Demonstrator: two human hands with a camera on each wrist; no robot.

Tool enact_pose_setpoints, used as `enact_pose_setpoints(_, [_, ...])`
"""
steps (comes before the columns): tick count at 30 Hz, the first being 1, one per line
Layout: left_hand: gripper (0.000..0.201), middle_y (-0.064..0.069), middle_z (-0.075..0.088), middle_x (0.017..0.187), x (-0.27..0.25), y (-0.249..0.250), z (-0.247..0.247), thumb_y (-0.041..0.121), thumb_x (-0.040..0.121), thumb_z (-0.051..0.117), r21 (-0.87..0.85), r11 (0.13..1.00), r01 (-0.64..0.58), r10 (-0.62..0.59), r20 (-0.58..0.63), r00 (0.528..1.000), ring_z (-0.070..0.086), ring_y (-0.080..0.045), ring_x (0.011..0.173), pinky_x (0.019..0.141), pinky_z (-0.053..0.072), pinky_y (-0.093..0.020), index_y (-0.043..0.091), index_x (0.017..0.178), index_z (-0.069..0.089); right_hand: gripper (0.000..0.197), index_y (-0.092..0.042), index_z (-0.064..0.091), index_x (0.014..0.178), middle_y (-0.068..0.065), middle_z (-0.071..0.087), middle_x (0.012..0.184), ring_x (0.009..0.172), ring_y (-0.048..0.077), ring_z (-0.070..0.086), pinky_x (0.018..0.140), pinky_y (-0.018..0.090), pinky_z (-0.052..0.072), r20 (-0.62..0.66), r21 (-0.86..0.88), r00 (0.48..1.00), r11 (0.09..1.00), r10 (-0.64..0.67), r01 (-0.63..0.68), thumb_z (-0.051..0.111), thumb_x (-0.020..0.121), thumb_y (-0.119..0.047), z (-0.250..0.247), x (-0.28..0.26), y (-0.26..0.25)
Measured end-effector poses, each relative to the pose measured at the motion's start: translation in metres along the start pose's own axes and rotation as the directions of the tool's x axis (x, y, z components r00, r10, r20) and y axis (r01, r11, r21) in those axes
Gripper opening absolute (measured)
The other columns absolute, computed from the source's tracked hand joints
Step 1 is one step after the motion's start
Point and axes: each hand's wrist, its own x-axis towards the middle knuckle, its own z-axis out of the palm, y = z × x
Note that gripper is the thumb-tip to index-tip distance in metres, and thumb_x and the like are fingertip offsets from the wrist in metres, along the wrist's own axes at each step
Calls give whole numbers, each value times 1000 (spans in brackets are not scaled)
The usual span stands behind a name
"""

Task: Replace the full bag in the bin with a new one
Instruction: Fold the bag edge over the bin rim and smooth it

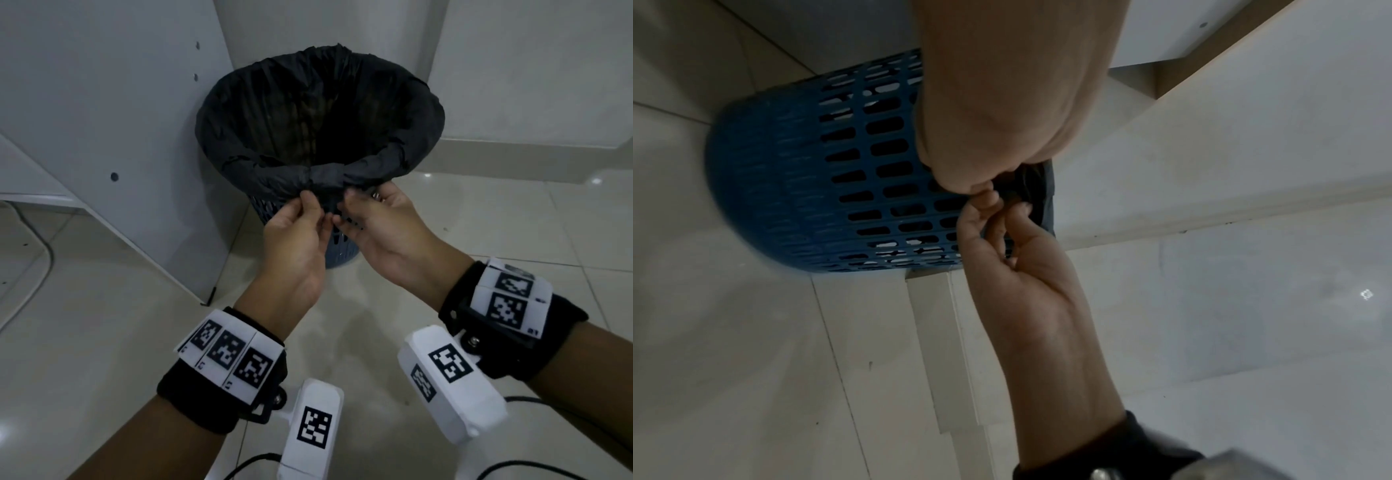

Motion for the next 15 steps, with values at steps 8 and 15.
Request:
enact_pose_setpoints(8, [16, 5, 68, 85, 0, 1, -1, 14, 103, 53, 0, 1000, 22, -22, 18, 1000, 64, 1, 69, 76, 56, -17, 10, 102, 68, 42, -3, 61, 124, 16, 70, 120, 114, 26, 66, 99, 36, 53, 86, 235, 993, 967, 77, -96, 51, 95, -33, -6, -7, -17])
enact_pose_setpoints(15, [17, 1, 65, 98, -4, 4, -22, 22, 98, 58, -191, 982, 7, -25, -93, 995, 58, -10, 75, 74, 56, -23, 14, 109, 67, 41, 2, 58, 129, 16, 71, 117, 108, 23, 70, 95, 33, 56, -23, 139, 1000, 990, -9, 12, 66, 95, -20, 0, -1, -14])
